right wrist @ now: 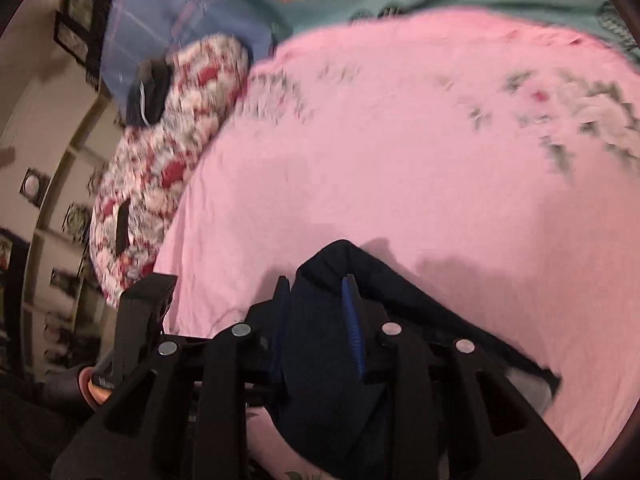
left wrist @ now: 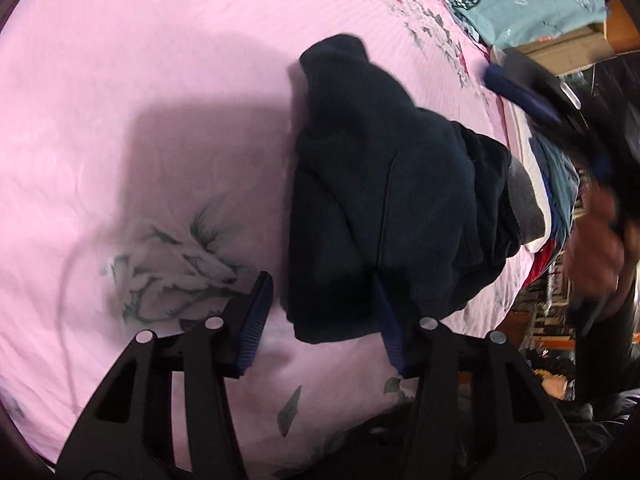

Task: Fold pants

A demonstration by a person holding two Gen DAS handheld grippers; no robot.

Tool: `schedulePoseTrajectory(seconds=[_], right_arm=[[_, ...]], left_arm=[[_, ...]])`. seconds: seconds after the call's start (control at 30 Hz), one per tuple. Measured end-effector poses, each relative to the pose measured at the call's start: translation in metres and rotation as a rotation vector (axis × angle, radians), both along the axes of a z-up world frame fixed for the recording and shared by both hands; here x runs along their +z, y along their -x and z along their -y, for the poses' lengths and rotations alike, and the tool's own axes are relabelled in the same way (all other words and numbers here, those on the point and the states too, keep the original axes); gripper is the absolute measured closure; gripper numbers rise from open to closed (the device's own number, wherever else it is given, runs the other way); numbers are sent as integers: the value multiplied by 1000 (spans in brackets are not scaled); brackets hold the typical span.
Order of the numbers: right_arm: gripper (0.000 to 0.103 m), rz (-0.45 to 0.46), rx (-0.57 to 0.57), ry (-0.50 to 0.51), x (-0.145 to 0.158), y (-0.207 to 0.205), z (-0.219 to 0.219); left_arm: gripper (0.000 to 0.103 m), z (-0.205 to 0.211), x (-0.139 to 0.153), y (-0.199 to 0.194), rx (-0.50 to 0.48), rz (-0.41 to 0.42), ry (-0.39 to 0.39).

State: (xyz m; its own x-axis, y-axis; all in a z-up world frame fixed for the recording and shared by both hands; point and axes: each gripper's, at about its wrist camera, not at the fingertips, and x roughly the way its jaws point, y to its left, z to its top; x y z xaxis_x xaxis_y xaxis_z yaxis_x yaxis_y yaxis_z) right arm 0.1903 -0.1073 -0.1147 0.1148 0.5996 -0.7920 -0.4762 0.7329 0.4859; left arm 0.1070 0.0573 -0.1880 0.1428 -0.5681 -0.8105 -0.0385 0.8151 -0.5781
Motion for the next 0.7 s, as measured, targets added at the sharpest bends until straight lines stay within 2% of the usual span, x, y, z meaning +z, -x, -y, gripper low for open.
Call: schedulePoseTrajectory(seconds=[0.13, 0.17, 0.23, 0.27, 0.4, 0.43, 0.5, 0.53, 0.57, 0.63, 0.67, 0.7], right_arm=[[74, -262, 187, 144, -56, -40, -41], [74, -316, 211, 150, -68, -44, -46], [93, -382, 235, 138, -74, -52, -52], [99, -395, 241, 129, -69, -55, -50], [101, -330, 248, 85, -26, -70, -33], [101, -321, 240, 90, -25, -72, -29], [102, -245, 219, 175, -40, -72, -21], [101, -240, 198, 198, -48, -72, -17], [100, -266, 155, 165, -53, -71, -10], [99, -285, 89, 63, -38, -68, 12], [86, -265, 47, 6, -22, -63, 30], [63, -231, 3, -23, -6, -56, 48]], left_arm=[[52, 0, -1, 3, 17, 18, -2], [54, 0, -2, 4, 16, 21, -9], [54, 1, -2, 6, 24, 26, -24], [54, 2, -2, 7, 30, 30, -31], [51, 5, -1, 12, 61, 43, -38], [51, 4, -2, 13, 73, 42, -34], [51, 3, -2, 12, 91, 35, -28], [51, 3, -3, 12, 95, 28, -28], [51, 4, -2, 11, 93, 21, -31], [51, -3, 2, 12, 78, 13, -53], [52, -4, 4, 11, 74, 15, -55], [52, -6, 8, 12, 73, 19, -44]])
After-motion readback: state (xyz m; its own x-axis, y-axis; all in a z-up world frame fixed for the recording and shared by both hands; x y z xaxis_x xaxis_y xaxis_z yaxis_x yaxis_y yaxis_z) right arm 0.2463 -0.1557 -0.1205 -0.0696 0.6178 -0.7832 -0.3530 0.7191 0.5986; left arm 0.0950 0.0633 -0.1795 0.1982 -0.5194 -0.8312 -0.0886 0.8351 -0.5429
